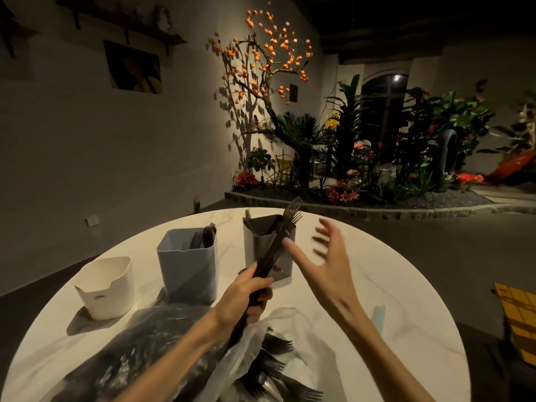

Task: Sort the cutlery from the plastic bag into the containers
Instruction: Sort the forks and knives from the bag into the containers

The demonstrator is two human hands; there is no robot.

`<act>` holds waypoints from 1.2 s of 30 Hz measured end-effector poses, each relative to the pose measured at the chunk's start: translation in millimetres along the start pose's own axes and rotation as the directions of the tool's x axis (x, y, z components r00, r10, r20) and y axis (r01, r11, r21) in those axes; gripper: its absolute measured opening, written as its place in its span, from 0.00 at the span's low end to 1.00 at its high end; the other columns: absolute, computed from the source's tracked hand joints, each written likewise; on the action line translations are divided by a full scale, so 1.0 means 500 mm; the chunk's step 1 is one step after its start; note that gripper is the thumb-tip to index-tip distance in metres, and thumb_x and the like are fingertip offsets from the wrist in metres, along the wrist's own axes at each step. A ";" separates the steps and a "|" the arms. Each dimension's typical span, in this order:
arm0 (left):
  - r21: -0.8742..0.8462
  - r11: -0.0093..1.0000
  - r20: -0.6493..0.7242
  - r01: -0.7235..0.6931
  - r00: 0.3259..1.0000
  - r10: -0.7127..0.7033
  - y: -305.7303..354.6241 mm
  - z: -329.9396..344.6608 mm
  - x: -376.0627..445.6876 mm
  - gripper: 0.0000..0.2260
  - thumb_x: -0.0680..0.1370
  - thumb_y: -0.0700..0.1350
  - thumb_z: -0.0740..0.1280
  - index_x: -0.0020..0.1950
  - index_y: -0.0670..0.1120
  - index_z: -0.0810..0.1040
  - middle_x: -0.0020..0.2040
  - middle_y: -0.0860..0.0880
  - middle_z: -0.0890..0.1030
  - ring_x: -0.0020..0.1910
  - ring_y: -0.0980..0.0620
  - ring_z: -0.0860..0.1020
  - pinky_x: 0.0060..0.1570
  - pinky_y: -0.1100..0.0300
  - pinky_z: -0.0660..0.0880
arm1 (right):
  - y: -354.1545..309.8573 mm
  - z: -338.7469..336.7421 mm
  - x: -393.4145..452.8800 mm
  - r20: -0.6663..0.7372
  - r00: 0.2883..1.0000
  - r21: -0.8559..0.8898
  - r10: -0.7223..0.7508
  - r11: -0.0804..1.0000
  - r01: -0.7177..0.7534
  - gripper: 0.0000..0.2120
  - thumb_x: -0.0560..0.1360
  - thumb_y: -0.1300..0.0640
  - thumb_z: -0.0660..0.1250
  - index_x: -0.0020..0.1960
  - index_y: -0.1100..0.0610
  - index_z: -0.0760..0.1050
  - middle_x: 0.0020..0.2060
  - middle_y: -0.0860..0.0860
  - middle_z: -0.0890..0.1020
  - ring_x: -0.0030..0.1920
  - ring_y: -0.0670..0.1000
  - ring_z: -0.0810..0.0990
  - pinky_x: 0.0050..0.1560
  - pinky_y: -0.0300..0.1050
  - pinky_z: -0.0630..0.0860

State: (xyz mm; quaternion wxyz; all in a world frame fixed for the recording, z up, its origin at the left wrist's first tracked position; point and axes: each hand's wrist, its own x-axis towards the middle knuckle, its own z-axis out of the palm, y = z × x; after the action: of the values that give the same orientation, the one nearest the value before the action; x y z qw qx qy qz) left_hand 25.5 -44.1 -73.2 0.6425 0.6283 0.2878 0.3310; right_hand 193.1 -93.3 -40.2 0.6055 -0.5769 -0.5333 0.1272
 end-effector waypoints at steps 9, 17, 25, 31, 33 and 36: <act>-0.153 0.987 0.045 0.045 0.998 -0.039 -0.065 0.018 0.050 0.15 0.78 0.47 0.69 0.64 0.47 0.75 0.35 0.50 0.70 0.30 0.55 0.65 0.28 0.64 0.64 | 0.067 0.071 0.039 0.297 0.903 0.352 0.311 0.843 -0.406 0.12 0.84 0.49 0.60 0.56 0.54 0.78 0.52 0.50 0.86 0.56 0.51 0.84 0.62 0.53 0.80; -0.496 0.854 0.099 0.158 0.987 -0.125 -0.097 -0.015 0.062 0.14 0.81 0.49 0.64 0.62 0.40 0.74 0.34 0.49 0.64 0.23 0.57 0.60 0.18 0.66 0.59 | 0.130 0.057 0.059 0.117 0.881 0.658 0.458 0.629 -0.414 0.12 0.86 0.57 0.56 0.60 0.59 0.77 0.47 0.51 0.83 0.44 0.46 0.82 0.45 0.40 0.78; -0.301 0.947 0.070 0.115 0.993 -0.098 -0.108 -0.009 0.050 0.15 0.80 0.47 0.64 0.63 0.39 0.74 0.38 0.45 0.76 0.25 0.55 0.66 0.22 0.65 0.64 | 0.108 0.093 -0.014 0.320 0.897 0.278 0.306 0.874 -0.398 0.14 0.74 0.43 0.74 0.43 0.54 0.81 0.29 0.45 0.78 0.29 0.42 0.75 0.30 0.33 0.69; -0.314 0.939 0.104 0.136 0.989 -0.109 -0.103 -0.003 0.045 0.16 0.83 0.50 0.63 0.60 0.38 0.74 0.41 0.44 0.78 0.23 0.56 0.65 0.21 0.66 0.63 | 0.113 0.086 -0.012 0.265 0.885 0.332 0.383 0.826 -0.457 0.16 0.81 0.47 0.66 0.50 0.60 0.84 0.26 0.44 0.79 0.25 0.40 0.73 0.27 0.33 0.64; -0.347 0.925 0.112 0.156 0.986 -0.125 -0.104 -0.005 0.048 0.17 0.83 0.50 0.62 0.63 0.37 0.73 0.42 0.44 0.77 0.23 0.56 0.66 0.21 0.66 0.65 | 0.112 0.085 -0.011 0.259 0.891 0.358 0.372 0.820 -0.446 0.16 0.81 0.48 0.65 0.52 0.58 0.85 0.27 0.44 0.80 0.25 0.40 0.72 0.27 0.33 0.64; -0.355 0.920 0.138 0.166 0.983 -0.124 -0.102 -0.007 0.046 0.13 0.83 0.47 0.62 0.61 0.38 0.74 0.41 0.44 0.78 0.23 0.56 0.66 0.21 0.66 0.66 | 0.119 0.079 -0.003 0.183 0.902 0.403 0.391 0.807 -0.432 0.14 0.82 0.50 0.63 0.51 0.58 0.83 0.25 0.43 0.77 0.26 0.41 0.68 0.28 0.34 0.64</act>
State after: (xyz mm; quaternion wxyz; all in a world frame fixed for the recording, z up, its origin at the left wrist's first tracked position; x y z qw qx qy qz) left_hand 40.4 -23.5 -123.4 0.7859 0.4926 0.2305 0.2942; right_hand 188.3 -54.4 -99.8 0.6516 -0.5226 -0.3805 0.3969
